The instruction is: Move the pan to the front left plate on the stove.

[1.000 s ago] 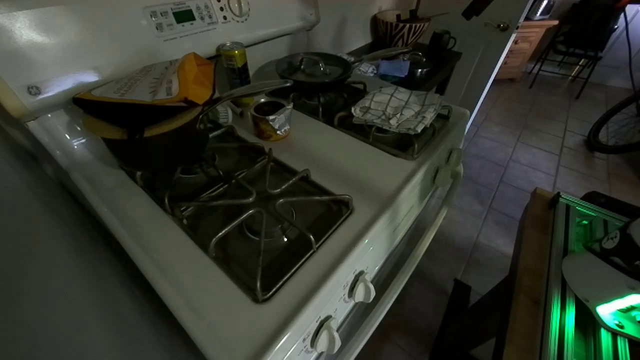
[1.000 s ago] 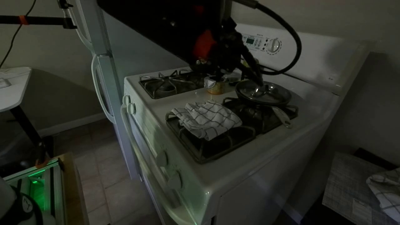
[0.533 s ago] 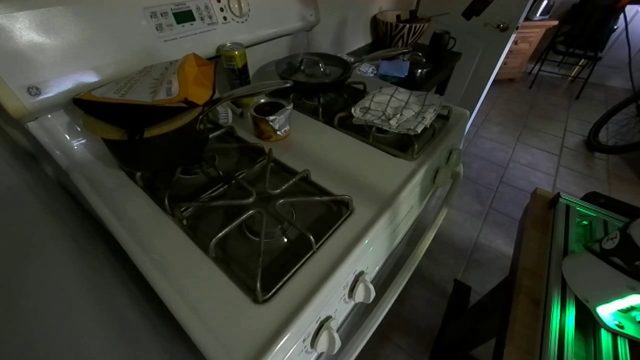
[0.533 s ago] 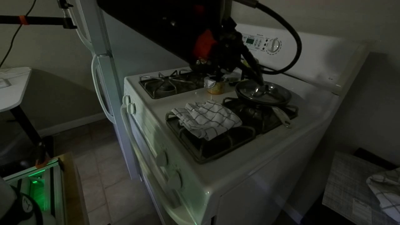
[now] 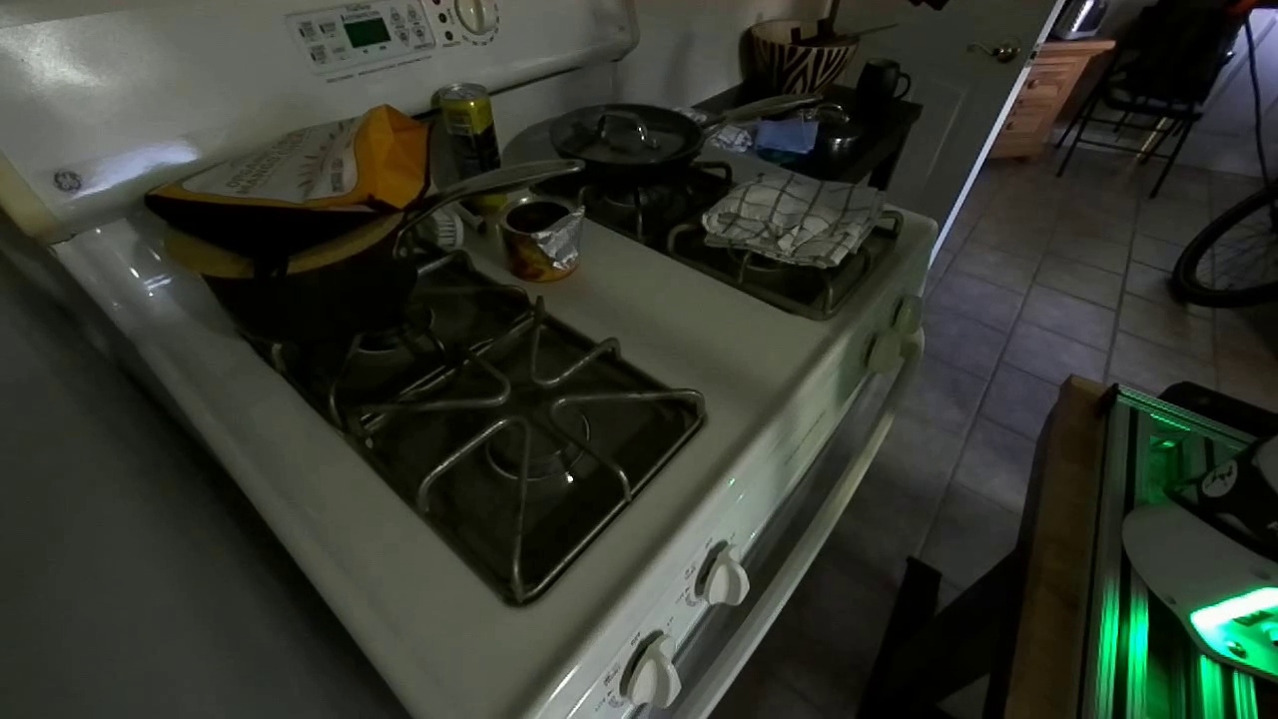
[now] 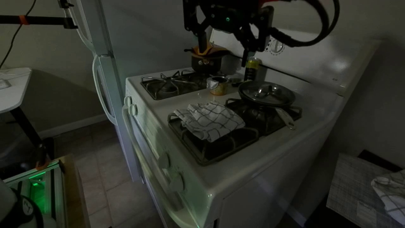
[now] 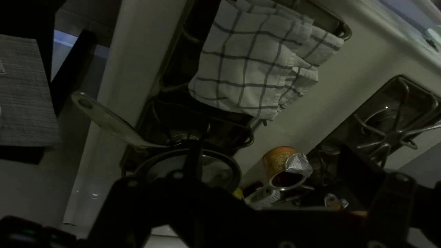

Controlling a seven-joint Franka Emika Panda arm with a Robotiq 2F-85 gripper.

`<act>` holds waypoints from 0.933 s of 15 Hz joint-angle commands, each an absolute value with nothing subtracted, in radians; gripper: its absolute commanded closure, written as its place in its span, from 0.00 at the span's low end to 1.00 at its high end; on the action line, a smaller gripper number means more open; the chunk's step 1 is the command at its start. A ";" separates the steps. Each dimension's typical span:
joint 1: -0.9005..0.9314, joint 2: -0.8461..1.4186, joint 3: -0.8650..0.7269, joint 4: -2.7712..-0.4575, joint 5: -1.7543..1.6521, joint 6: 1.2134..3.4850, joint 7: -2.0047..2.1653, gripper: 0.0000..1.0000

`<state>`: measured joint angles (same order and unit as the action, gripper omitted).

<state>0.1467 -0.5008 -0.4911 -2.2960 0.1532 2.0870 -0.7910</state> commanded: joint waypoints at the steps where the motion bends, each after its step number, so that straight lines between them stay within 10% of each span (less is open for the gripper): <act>1: 0.101 -0.293 -0.426 -2.119 0.119 2.049 -0.895 0.00; 14: -0.075 -0.002 -0.283 -1.994 0.078 2.301 -1.148 0.00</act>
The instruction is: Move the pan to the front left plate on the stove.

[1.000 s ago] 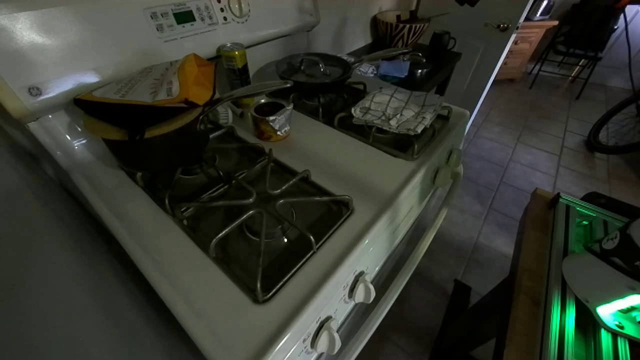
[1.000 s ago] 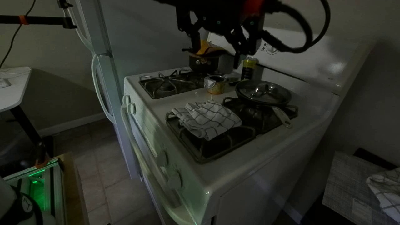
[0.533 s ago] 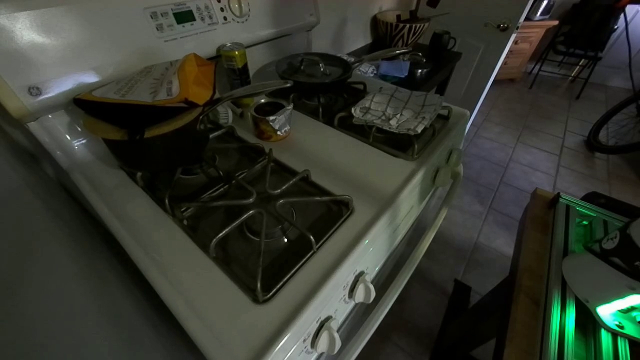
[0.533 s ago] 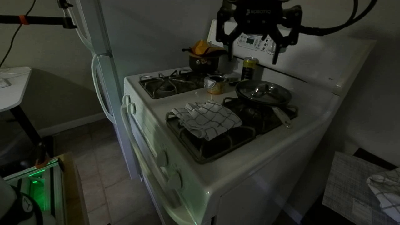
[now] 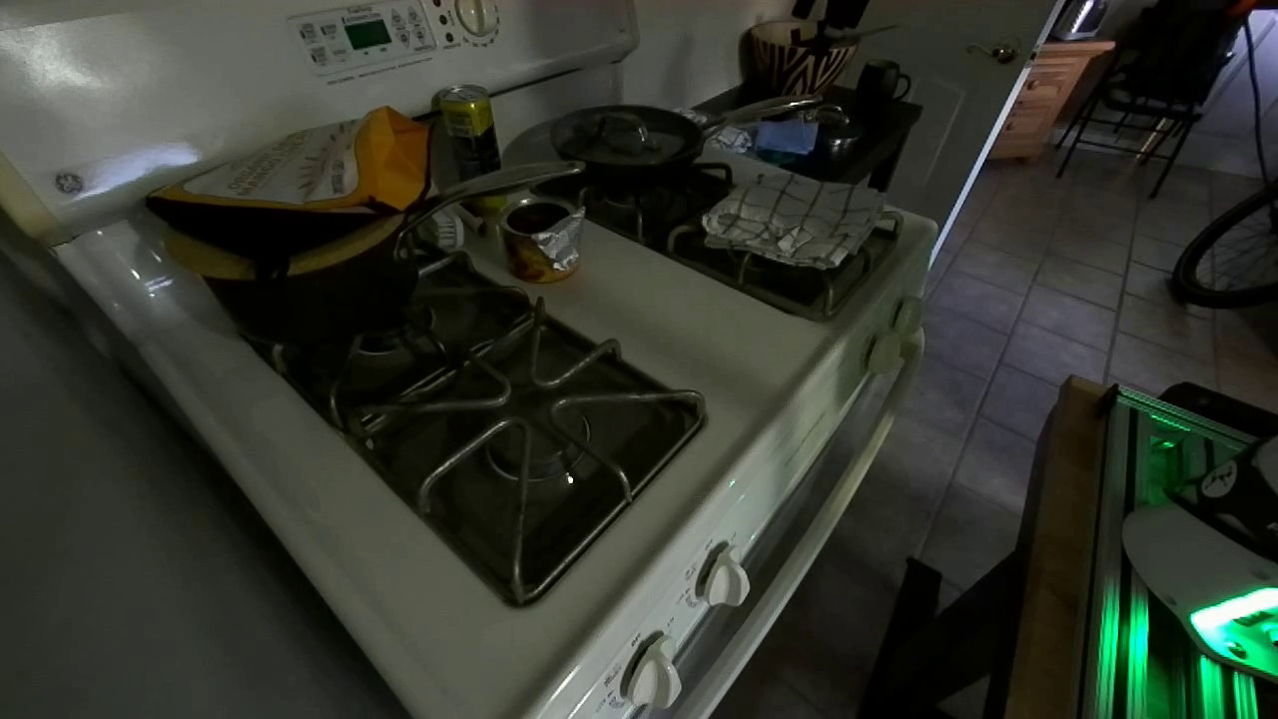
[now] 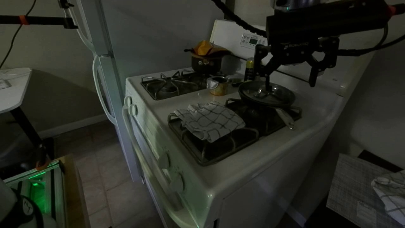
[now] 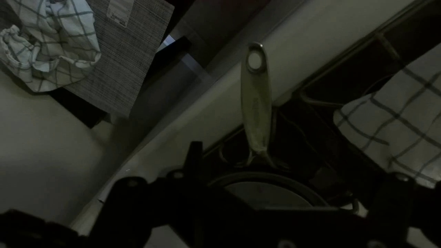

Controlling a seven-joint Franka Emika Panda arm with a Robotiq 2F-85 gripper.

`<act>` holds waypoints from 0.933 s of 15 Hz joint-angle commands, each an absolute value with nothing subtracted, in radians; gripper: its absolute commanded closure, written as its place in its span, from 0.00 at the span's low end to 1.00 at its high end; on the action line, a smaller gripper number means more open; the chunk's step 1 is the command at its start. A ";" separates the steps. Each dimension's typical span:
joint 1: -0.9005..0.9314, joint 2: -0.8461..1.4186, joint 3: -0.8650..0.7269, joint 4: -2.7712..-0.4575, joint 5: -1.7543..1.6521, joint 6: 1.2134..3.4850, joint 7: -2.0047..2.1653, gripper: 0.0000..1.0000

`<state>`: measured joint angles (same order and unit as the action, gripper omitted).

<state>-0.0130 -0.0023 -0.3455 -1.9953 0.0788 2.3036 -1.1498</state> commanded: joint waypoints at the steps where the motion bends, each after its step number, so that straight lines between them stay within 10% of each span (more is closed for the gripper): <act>1: -0.076 0.004 -0.284 -2.002 0.096 2.308 -1.175 0.00; 14: -0.191 0.134 -0.168 -2.004 0.468 2.386 -1.383 0.00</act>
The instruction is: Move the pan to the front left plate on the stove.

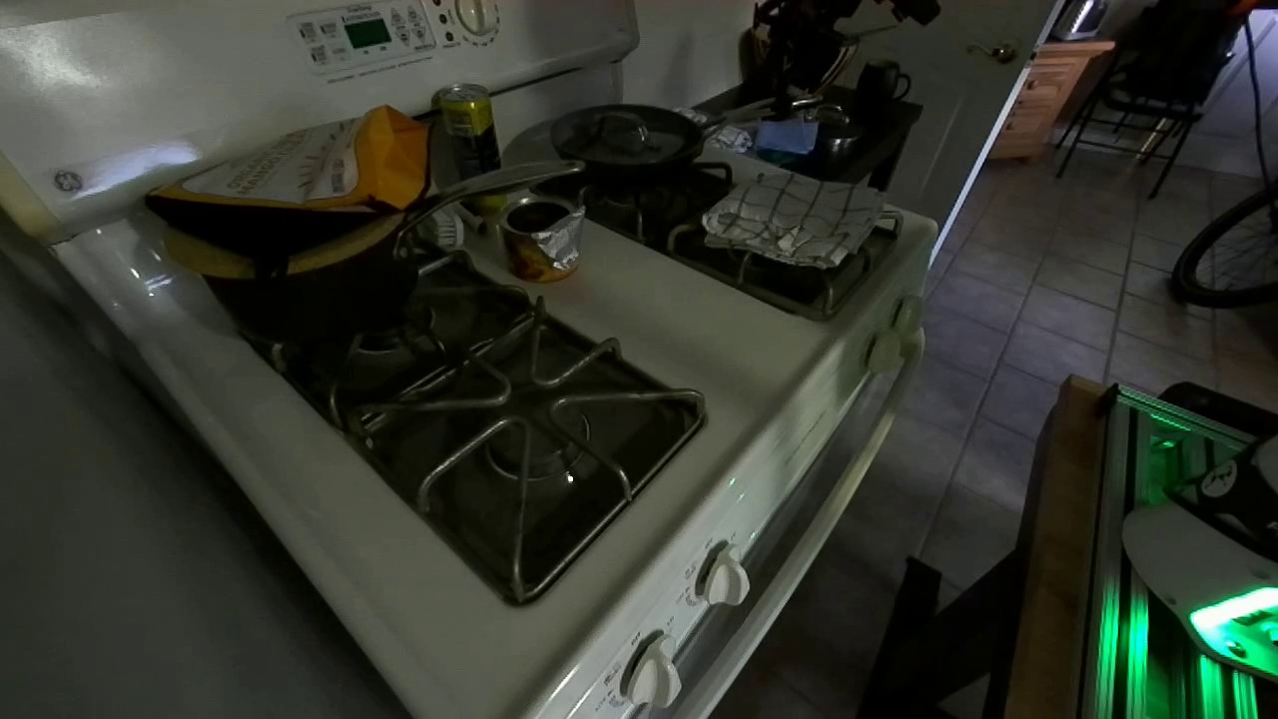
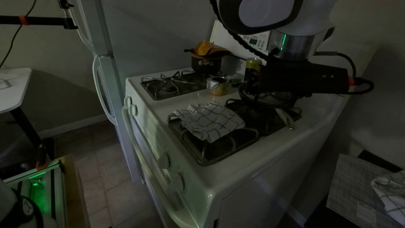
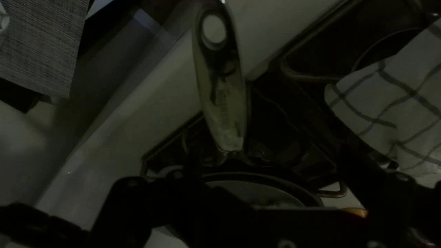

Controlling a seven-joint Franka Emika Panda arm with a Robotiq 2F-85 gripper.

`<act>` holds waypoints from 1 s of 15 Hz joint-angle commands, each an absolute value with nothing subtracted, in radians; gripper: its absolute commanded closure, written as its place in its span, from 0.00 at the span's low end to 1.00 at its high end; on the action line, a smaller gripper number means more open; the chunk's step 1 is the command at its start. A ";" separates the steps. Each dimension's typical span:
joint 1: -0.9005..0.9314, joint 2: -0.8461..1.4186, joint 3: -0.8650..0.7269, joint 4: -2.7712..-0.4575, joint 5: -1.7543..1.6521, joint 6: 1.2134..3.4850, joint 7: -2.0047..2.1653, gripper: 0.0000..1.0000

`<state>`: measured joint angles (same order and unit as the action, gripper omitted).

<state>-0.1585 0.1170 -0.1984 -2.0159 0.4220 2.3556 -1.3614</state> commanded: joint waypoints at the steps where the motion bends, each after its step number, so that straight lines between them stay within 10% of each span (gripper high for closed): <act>1: -0.194 0.144 -0.162 -1.999 0.468 2.393 -1.382 0.00; 15: -0.277 0.278 -0.092 -1.886 0.445 2.343 -1.453 0.07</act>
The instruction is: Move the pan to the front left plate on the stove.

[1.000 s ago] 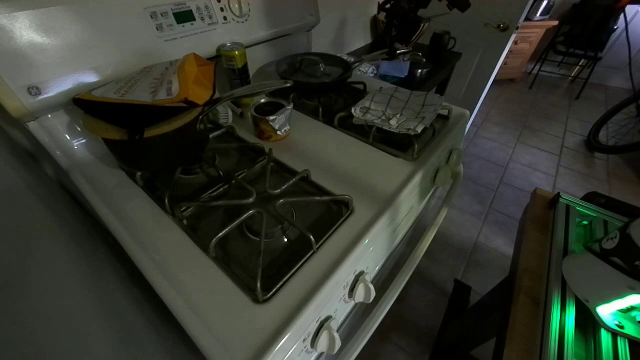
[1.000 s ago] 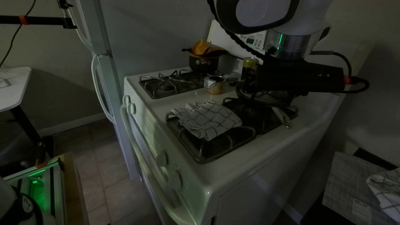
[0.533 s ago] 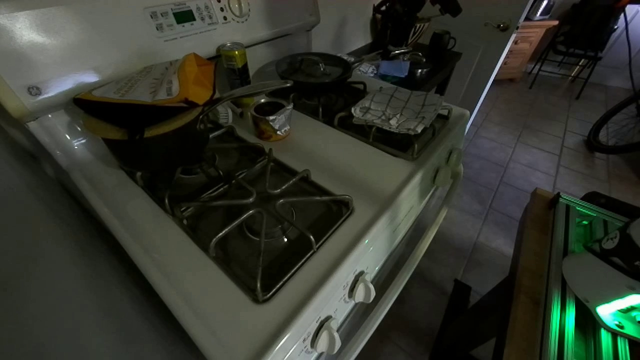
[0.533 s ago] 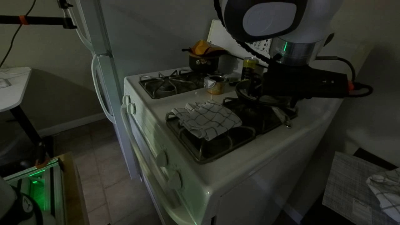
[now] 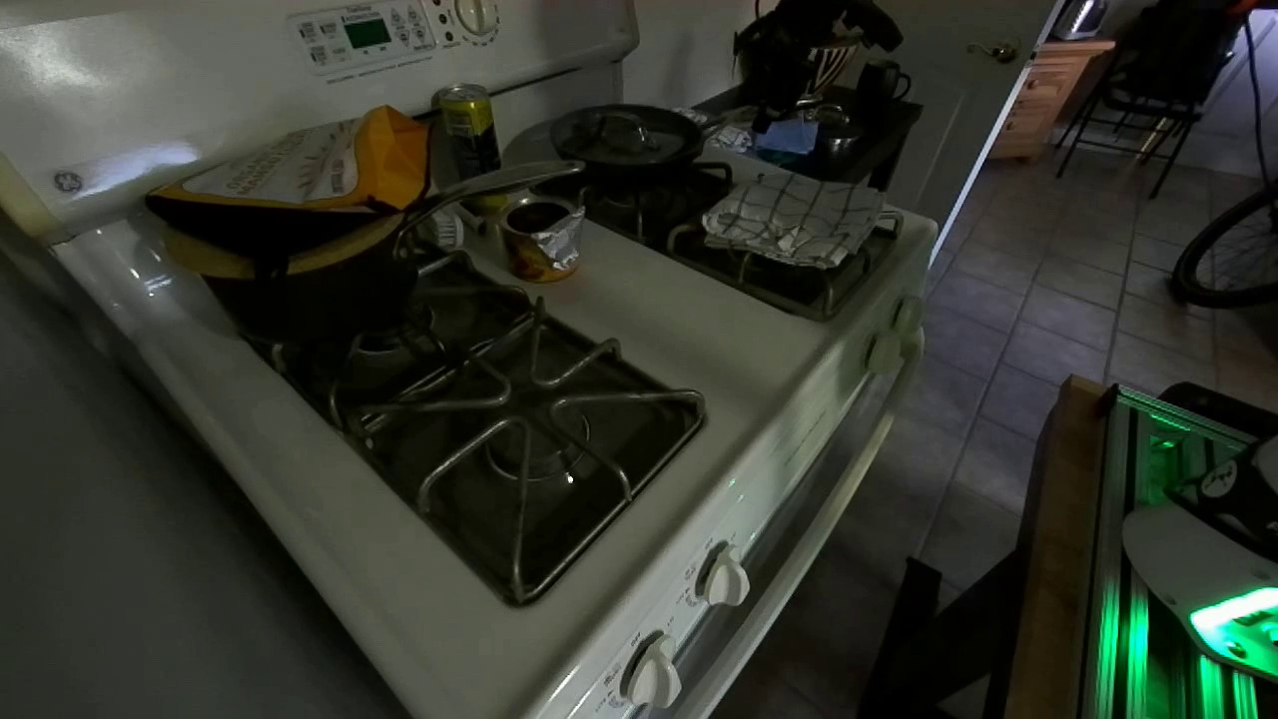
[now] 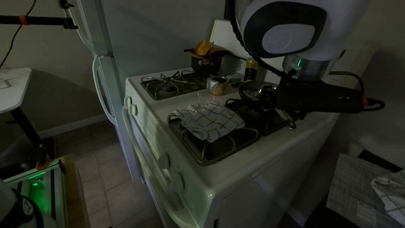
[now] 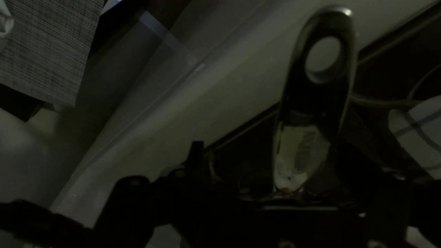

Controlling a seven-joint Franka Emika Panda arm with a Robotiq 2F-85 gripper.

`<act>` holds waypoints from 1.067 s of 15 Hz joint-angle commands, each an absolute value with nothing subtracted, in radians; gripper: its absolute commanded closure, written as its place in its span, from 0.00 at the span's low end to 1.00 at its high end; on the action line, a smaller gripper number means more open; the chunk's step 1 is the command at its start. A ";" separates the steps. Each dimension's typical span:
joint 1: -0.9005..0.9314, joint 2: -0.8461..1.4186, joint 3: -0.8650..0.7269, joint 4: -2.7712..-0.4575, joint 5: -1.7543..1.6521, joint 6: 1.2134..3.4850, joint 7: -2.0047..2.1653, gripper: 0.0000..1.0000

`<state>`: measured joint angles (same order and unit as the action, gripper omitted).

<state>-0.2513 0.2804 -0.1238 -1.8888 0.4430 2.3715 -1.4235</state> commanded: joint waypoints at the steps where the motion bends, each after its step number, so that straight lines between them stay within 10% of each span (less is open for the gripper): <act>1: -0.278 0.274 -0.087 -1.888 0.442 2.340 -1.461 0.10; 10: -0.273 0.273 -0.081 -1.914 0.430 2.351 -1.460 0.24; 16: -0.271 0.274 -0.072 -1.927 0.431 2.352 -1.457 0.72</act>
<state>-0.2579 0.2813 -0.0853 -1.9138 0.4408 2.3696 -1.4542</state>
